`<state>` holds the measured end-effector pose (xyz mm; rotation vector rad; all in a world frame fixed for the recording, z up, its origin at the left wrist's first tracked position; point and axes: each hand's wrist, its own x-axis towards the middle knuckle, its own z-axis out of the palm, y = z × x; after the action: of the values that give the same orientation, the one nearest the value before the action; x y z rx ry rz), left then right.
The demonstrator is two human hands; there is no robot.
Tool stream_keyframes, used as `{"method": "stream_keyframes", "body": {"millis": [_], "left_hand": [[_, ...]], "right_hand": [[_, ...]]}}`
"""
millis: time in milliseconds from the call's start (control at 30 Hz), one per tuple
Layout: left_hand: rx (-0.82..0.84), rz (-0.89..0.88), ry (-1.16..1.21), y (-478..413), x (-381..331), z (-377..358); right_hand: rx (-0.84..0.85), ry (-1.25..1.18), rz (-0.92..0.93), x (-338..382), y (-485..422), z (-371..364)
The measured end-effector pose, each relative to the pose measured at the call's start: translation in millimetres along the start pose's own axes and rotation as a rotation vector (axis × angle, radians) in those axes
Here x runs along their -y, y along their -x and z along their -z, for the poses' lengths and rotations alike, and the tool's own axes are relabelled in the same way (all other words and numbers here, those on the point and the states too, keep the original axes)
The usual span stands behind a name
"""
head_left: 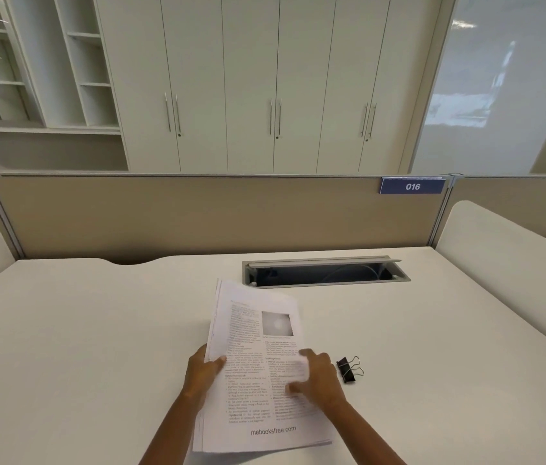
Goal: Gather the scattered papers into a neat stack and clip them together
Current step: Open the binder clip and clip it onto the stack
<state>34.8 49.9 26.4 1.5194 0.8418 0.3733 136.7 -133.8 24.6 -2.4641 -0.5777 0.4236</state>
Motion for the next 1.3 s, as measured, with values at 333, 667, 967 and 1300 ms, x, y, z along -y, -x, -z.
{"method": "stream_keyframes", "body": {"millis": [333, 667, 967, 1300], "left_hand": [[0.104, -0.29, 0.262, 12, -22, 5], [0.279, -0.35, 0.177, 26, -54, 13], [0.267, -0.474, 0.208, 33, -120, 34], [0.161, -0.56, 0.173, 36, -132, 28]], "right_hand": [[-0.144, -0.877, 0.079, 13, -4, 33], [-0.31, -0.964, 0.161, 19, -4, 17], [-0.279, -0.864, 0.222, 16, -6, 18], [-0.271, -0.809, 0.28, 18, -4, 23]]}}
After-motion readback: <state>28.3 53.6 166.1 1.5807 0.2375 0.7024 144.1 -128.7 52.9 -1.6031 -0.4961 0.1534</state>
